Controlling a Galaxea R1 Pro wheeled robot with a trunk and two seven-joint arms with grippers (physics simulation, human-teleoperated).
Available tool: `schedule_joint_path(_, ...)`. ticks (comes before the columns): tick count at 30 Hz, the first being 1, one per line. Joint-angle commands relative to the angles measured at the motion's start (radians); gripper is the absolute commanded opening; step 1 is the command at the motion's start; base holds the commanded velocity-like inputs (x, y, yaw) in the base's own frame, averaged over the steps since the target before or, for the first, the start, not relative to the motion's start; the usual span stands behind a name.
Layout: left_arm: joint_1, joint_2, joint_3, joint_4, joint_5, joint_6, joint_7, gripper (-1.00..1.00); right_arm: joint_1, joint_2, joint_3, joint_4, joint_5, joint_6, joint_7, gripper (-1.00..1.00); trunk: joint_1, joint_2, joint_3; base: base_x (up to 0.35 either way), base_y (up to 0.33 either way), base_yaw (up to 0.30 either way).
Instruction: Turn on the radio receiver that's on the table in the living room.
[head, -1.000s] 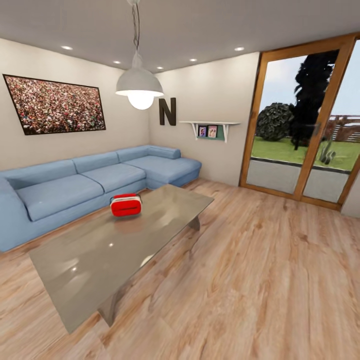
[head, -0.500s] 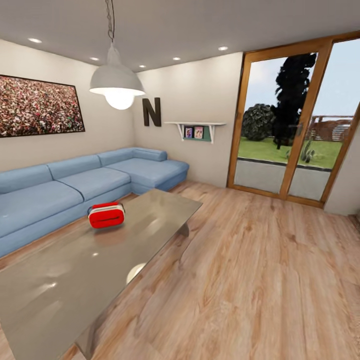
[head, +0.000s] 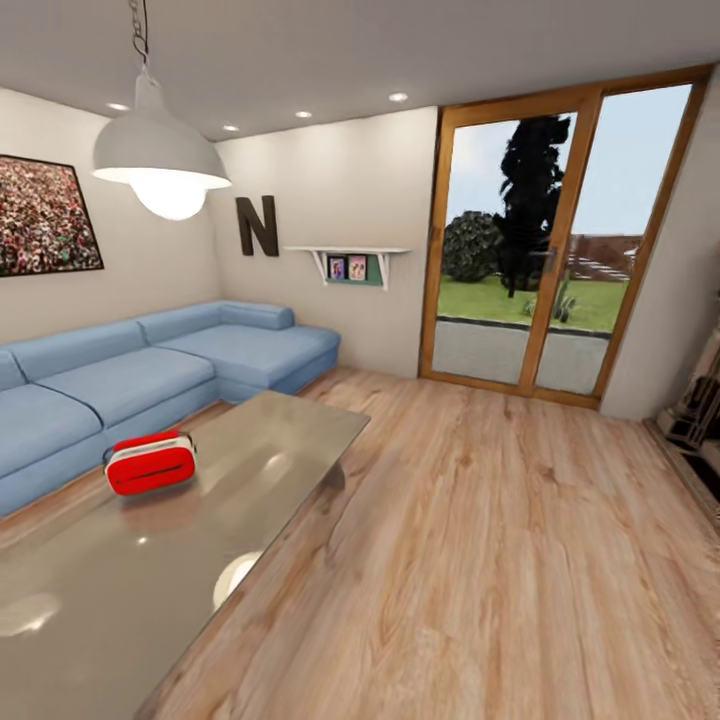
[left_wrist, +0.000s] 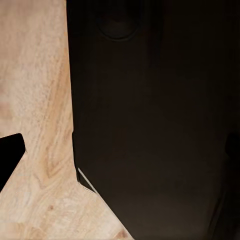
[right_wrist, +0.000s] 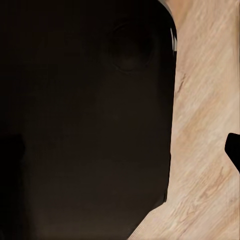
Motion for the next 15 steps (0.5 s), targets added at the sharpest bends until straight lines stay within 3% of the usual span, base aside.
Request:
schedule_joint_path(1, 0.0, 0.0, 0.0, 0.0, 0.0, 0.0, 0.0, 1.0, 0.0, 0.0, 0.0, 0.0, 0.0, 0.0, 0.0, 1.0, 0.0, 0.0, 0.0, 0.324, 0.0, -0.242)
schedule_joint_path(6, 0.0, 0.0, 0.0, 0.0, 0.0, 0.0, 0.0, 1.0, 0.0, 0.0, 0.0, 0.0, 0.0, 0.001, 0.0, 1.0, 0.0, 0.0, 0.002, 0.324, 0.0, -0.208)
schedule_joint_path(15, 0.0, 0.001, 0.0, 0.0, 0.001, 0.001, 0.0, 1.0, 0.0, 0.0, 0.0, 0.0, 0.004, 0.002, -0.001, 1.0, 0.0, 0.0, 0.003, 0.324, 0.0, -0.02)
